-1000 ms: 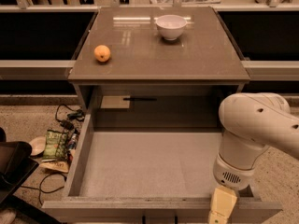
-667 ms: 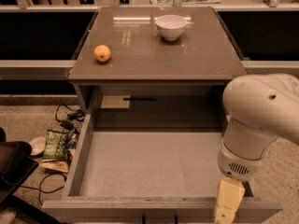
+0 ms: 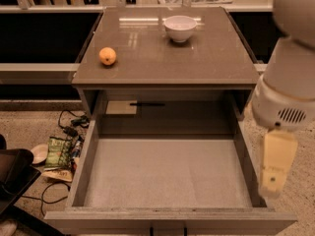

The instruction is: Open top drawer

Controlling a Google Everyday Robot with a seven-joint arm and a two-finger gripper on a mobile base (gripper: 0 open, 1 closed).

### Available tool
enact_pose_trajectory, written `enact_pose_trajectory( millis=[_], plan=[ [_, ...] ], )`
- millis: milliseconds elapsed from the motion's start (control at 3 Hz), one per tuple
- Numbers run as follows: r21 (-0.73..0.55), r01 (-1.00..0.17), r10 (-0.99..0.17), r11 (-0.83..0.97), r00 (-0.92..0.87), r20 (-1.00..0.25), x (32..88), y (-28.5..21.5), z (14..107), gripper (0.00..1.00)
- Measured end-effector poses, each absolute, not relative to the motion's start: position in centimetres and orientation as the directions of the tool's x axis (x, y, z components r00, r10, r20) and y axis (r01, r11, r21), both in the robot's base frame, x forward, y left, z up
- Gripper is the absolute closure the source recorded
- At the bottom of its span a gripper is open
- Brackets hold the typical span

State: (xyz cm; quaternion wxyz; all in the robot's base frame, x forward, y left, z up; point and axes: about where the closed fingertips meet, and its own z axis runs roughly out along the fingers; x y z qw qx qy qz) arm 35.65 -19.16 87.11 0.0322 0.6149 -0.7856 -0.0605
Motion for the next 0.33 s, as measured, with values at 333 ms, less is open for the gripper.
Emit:
enact_pose_trajectory(
  millis=[333],
  plan=[
    [0.082, -0.977, -0.973, 0.199, -0.207, -0.101, 40.31, -21.13, 90.42, 0.0]
  ],
)
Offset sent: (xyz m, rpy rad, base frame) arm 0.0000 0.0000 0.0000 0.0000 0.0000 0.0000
